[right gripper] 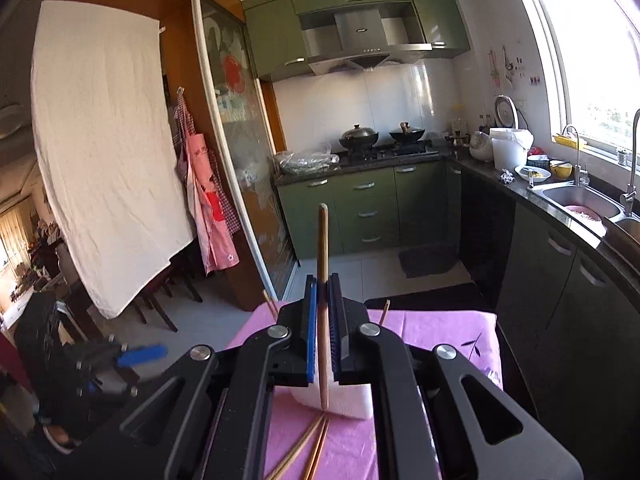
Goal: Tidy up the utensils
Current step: 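Insert both held chopsticks into the white holder and open both grippers, then grasp a wooden chopstick on the cloth with the left gripper and lift it upright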
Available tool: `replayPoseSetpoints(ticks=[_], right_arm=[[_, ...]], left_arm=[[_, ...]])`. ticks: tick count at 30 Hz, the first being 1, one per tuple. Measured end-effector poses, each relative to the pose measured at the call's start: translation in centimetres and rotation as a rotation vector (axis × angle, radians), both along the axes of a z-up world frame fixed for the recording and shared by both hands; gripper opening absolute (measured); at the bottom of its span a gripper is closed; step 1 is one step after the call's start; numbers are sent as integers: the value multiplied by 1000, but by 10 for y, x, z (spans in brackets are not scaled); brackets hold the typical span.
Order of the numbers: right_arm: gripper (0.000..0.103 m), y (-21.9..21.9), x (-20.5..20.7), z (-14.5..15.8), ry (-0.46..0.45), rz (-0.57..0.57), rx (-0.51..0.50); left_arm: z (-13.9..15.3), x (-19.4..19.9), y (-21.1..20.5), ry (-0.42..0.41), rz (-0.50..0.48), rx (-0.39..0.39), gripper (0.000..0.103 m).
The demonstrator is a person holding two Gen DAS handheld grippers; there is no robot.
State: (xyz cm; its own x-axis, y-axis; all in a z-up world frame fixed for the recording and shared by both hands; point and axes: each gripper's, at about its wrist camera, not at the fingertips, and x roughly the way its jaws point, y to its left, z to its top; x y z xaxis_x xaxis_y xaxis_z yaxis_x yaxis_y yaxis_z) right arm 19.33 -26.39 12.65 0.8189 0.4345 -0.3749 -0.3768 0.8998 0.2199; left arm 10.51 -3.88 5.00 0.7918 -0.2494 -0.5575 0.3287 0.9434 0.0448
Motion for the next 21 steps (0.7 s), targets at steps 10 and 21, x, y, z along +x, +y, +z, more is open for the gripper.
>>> replayPoseSetpoints(ticks=[10,21], right_arm=[[6,29,68,-48,107,-63,-86],[13,29,45,-84,126,1,-99]], left_arm=[[-40,-9,13,107,-1,13,39],[-66,8,-1,204,-18,9,39]])
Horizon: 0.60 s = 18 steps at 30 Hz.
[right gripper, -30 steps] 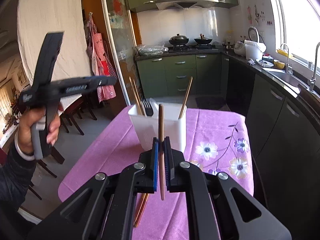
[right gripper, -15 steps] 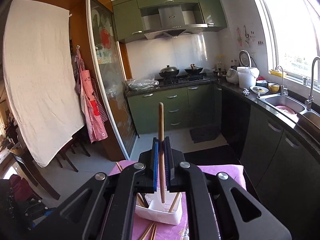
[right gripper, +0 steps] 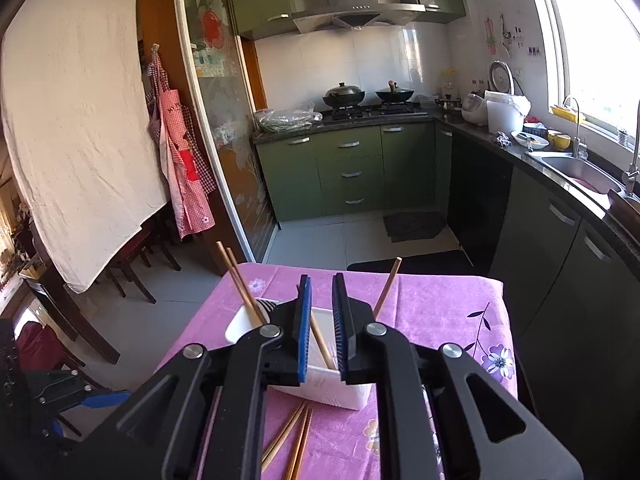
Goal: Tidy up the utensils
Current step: 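Grasp a wooden chopstick on the cloth with the left gripper and lift it upright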
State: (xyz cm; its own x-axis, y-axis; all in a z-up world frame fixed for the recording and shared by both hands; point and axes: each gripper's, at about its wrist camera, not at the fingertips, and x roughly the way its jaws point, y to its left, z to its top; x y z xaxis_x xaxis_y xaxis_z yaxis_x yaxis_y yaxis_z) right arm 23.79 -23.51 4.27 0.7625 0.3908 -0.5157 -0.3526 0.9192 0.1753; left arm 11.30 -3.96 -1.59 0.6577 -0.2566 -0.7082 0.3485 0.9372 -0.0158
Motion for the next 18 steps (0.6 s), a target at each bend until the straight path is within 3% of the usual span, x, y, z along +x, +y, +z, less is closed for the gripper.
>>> replayPoseSetpoints(ticks=[5,11,18], right_arm=[[14,-17,-55,-17,-12,20,-20],[14,-32,-84,-84,138,5,-74],[14,-52,-82,-150,283,-28,-45]], left_arm=[[-23,14,-12,75,-7,7,39],[-65,43,-29,187,-9,18,39],[-108,79,-45,321,9,-27,37]])
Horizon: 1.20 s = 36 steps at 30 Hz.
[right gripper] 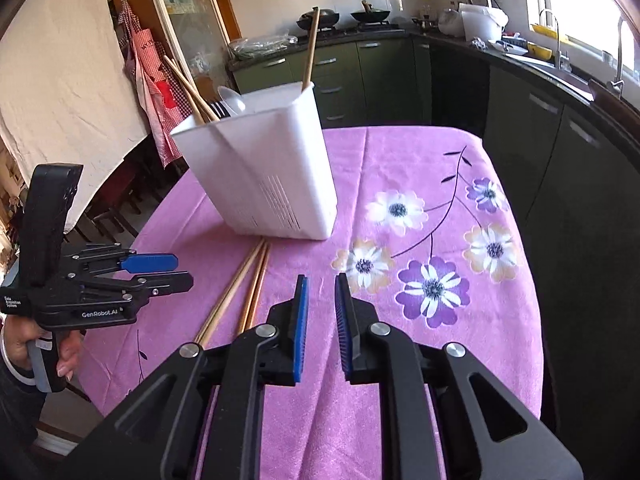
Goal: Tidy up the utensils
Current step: 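Grasp a wooden chopstick on the cloth with the left gripper and lift it upright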
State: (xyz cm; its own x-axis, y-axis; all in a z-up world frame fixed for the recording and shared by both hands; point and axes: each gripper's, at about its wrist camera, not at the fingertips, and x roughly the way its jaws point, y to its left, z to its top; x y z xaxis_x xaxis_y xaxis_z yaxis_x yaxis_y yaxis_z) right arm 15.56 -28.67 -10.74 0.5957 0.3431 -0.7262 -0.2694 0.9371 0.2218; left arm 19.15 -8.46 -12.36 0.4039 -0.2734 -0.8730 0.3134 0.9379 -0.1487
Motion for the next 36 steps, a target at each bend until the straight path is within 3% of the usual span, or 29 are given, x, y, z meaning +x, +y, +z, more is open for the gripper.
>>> replayPoseSetpoints(ticks=[6,16,32,36], right_arm=[[14,-3,5,-19,35,5,12],[17,-2,9,-16,41,11,22],[17,-2,8,-14,47,15,27],[17,-4,8,-15,48,11,29]], left_arm=[[-24,22,-9,54,26,35,30],[-43,38,-17,91,31,85,30],[-47,53,-37,106,33,154,29],[-48,55,-44,99,45,177,17]])
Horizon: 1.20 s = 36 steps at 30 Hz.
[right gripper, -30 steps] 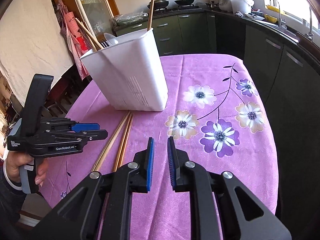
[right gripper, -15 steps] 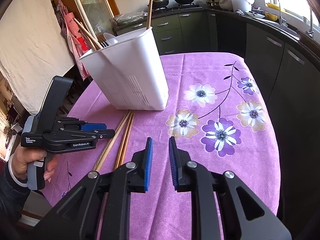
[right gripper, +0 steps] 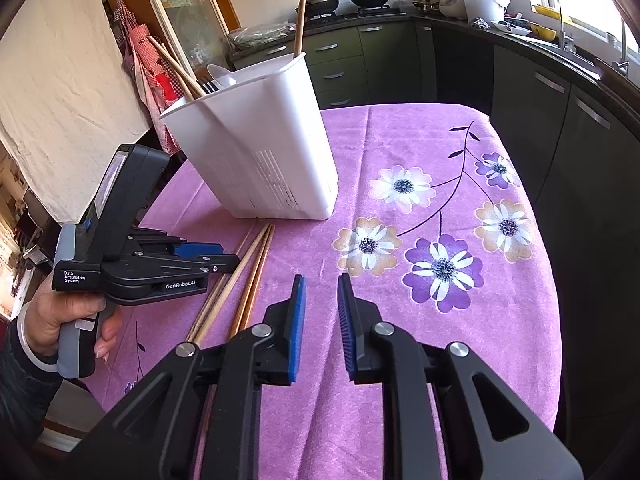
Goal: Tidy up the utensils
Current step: 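Grasp a wooden chopstick on the cloth with the left gripper and lift it upright, then hold the chopstick upright with the left gripper while the right gripper grasps another chopstick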
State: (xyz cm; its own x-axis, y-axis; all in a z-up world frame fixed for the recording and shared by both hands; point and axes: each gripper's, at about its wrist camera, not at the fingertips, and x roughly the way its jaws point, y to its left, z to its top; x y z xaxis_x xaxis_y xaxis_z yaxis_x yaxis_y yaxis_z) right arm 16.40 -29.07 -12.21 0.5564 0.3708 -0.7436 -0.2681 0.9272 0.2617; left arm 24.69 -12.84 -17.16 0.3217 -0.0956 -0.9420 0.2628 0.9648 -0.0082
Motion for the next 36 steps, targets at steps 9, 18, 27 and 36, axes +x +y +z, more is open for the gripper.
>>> replayPoseSetpoints(ticks=[9,18,27,36], right_arm=[[18,-3,0,-1,9,-4,14],[20,-3,0,3,-1,-9,10],[20,8,1,1,11,15,-4],[25,34,18,-17,80,69,-36]], left_arm=[[3,1,3,9,4,-43,6],[59,-31,40,-126,-10,-120,5],[133,-94,74,-338,-34,-150,5],[151,-140,97,-426,-38,-139,5]])
